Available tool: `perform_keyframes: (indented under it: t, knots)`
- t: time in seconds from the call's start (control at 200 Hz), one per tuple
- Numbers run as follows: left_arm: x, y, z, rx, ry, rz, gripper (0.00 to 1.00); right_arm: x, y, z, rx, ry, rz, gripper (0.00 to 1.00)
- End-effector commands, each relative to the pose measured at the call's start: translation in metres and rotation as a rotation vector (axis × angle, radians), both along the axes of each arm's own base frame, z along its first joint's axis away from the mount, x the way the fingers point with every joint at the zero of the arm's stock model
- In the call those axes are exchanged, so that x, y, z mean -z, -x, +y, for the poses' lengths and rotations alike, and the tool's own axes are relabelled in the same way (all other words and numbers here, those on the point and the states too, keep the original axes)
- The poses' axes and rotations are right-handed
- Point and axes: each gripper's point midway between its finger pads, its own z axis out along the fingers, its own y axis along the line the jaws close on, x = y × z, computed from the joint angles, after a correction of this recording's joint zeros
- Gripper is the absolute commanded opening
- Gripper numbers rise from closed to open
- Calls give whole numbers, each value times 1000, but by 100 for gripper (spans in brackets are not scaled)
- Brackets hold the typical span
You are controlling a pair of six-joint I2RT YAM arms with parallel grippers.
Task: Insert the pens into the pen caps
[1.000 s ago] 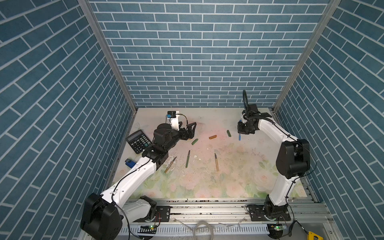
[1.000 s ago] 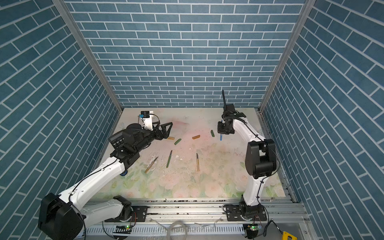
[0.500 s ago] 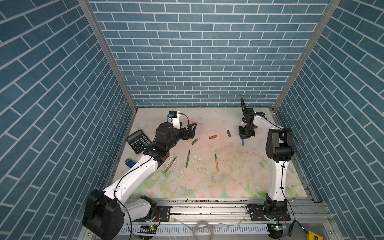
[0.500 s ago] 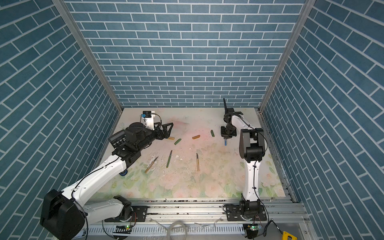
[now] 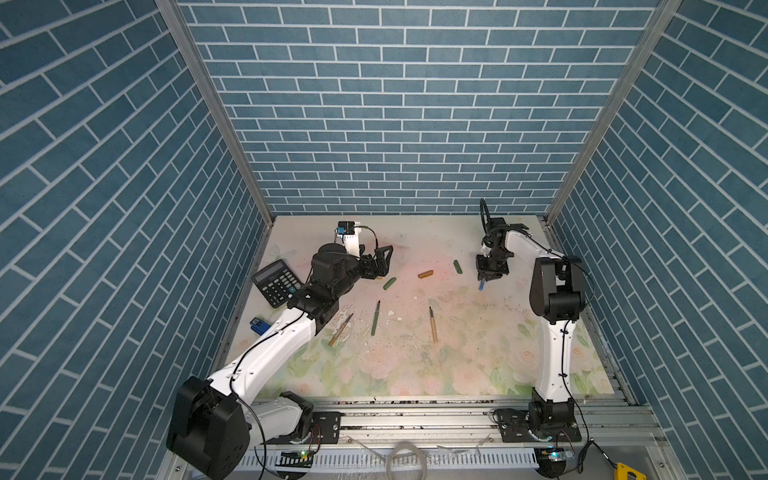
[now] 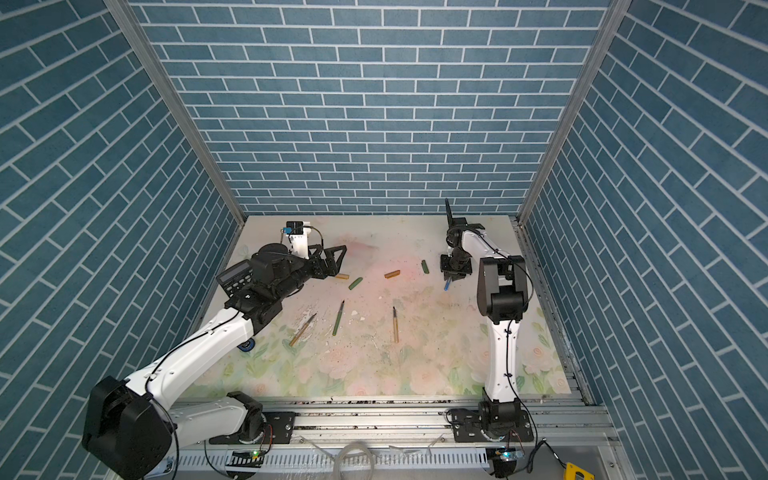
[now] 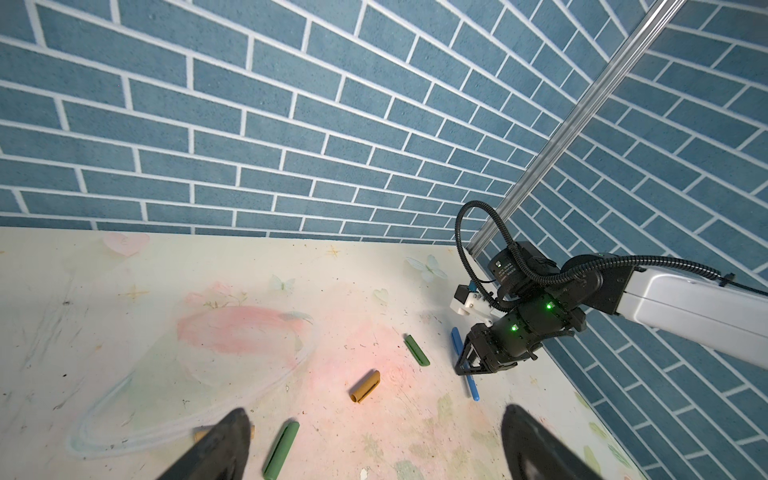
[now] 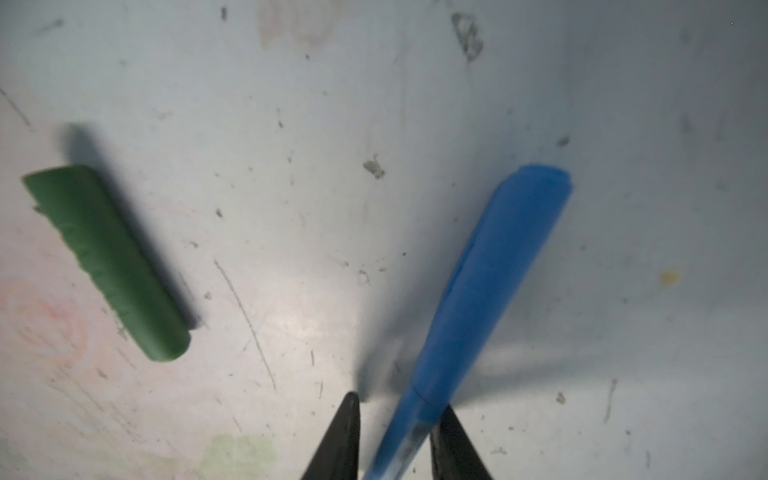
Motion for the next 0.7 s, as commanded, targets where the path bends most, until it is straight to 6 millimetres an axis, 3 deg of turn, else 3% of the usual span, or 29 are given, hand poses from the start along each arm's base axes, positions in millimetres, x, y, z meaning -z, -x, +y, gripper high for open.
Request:
perform_keyframes:
  t: [0.0,0.345,0.465,0.485,0.695]
  knots:
    - [-12,-2,1,5,-5,-25,96,-8,4,0,-6,-4,24,32]
    - [-11,-1,0,16,-12,-25,96,-15,11,-13,-24,73,48,35]
    - [-10,-1,-1,25,-25,-23,95,-24,12,-8,-13,39,6,35]
    - [-10,-2,0,21,-30,-21,95,-38,11,-4,-12,11,-28,35]
    - [8,-9,7,-34,-90,60,92,-89,8,10,-7,-38,-158,35]
